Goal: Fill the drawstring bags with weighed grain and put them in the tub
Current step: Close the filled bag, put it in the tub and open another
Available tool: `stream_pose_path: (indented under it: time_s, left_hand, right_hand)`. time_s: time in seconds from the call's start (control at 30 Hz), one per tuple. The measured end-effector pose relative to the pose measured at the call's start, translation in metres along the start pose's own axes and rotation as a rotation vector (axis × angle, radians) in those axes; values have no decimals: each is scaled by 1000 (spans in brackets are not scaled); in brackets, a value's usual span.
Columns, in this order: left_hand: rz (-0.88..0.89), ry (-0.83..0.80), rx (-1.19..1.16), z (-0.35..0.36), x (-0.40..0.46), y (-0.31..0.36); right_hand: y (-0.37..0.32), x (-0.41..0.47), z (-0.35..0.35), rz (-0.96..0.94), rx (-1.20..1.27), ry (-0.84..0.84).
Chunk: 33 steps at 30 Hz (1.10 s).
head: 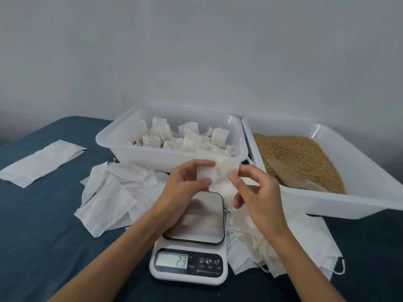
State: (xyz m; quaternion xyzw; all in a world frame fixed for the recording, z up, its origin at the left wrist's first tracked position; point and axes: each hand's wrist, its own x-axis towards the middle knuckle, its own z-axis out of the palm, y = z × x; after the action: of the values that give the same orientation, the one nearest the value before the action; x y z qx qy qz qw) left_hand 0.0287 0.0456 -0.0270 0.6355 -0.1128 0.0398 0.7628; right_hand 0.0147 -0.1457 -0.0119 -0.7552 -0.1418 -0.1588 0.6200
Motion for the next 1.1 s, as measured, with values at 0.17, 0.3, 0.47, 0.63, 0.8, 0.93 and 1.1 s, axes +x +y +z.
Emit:
stream_pose_path:
  time_s: [0.17,0.3,0.47,0.63,0.8,0.93,1.1]
  left_hand:
    - [-73,18,-156,0,2,3]
    - [-131,-34,-271,-1,3,3]
    - [-128,8,-287,-5,4,4]
    - [-107,-11,-233,-1,2,4]
    - [-111,83,-214,1,1,6]
    - [-106,103,-200,-1,2,8]
    - [-116,119,-246,-1,3,10]
  right_hand:
    - [-2,2,-5,-9,90,58]
    - [-4,-2,-4,-65,13,-25]
    - [-3,-1,-3,-120,-108,39]
    - [-6,-4,1,-88,-58,-71]
    - [-11,-3,1,-119,-60,-73]
    - [-16,-2,0,-127,-35,-104]
    - [-16,-2,-1,-142,-73,-104]
